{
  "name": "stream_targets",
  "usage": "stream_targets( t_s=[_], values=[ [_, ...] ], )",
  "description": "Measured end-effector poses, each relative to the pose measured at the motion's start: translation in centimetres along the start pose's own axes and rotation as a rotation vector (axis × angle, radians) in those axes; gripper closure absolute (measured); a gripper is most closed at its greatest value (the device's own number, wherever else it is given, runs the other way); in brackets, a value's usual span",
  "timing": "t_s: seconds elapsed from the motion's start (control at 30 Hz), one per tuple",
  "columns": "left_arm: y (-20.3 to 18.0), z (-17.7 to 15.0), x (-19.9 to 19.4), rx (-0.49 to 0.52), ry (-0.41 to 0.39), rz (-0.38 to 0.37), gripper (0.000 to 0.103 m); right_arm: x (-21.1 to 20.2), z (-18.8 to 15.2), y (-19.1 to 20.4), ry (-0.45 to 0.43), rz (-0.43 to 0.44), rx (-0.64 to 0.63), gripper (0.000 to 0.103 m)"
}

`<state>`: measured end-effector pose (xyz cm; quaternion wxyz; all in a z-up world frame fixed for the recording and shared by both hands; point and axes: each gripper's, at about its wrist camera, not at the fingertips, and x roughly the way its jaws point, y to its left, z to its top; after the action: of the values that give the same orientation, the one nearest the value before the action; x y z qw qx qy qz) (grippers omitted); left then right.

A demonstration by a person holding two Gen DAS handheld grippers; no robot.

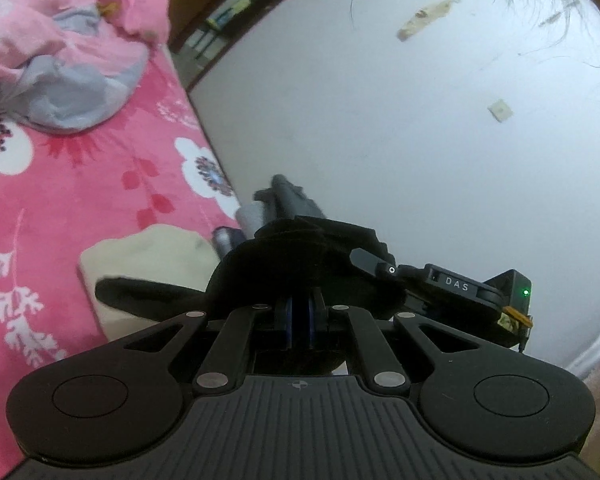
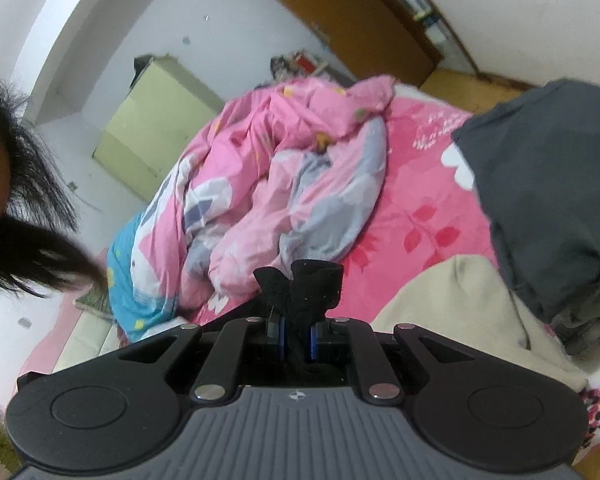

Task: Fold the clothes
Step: 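Carry the folded T-shirt with both grippers and lower it onto the bedspread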

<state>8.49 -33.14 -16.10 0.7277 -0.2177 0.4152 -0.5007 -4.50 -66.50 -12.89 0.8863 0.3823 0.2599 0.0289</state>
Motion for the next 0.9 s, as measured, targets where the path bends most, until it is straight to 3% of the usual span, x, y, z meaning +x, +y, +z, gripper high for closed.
stream_targets(
  t_s=[0.2, 0.5, 0.7, 0.9],
  values=[
    [1.4, -0.4, -3.2, -0.057, -0.073, 0.06, 0.098, 3.6, -0.4, 1.7, 0.089, 0.078, -0.03, 0.092],
    [6.9, 0.4, -14.0, -0.106, -0.209, 0.195, 0.099, 14.0, -4.5, 10.3, 0.225, 0.224, -0.1, 0.092],
    [16.8, 2.5, -20.5, -0.154, -0.232, 0.311, 0.099, 28.1, -10.2, 14.7, 0.352, 0.318, -0.089, 0.092],
    [30.1, 3.3, -23.5, -0.317, -0.161, 0.372, 0.098, 42.5, -15.4, 15.5, 0.494, 0.298, -0.064, 0.09]
  ],
)
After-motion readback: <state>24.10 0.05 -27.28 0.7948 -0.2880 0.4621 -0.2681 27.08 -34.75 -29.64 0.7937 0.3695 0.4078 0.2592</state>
